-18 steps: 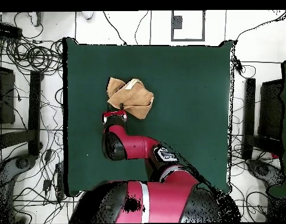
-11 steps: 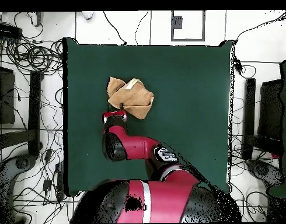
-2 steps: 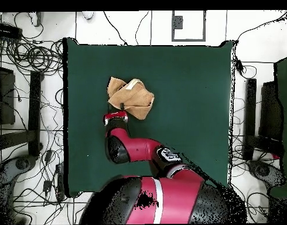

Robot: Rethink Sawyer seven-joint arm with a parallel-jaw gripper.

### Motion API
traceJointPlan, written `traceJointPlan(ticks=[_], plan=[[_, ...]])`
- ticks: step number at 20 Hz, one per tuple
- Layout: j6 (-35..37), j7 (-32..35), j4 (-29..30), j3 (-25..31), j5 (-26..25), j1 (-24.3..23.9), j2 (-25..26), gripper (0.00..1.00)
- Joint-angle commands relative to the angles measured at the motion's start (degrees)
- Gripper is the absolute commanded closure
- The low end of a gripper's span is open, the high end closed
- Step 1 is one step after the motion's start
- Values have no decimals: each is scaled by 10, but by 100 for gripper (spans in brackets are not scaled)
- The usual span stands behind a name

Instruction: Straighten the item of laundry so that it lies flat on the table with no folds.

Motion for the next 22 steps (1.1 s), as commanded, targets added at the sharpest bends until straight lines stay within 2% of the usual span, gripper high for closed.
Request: traceJointPlan(ticks=[1,10,22], plan=[[6,152,-40,77,0,3,33,0],[39,127,-35,50,46,28,19,0],[47,115,-34,38,58,37,14,0]])
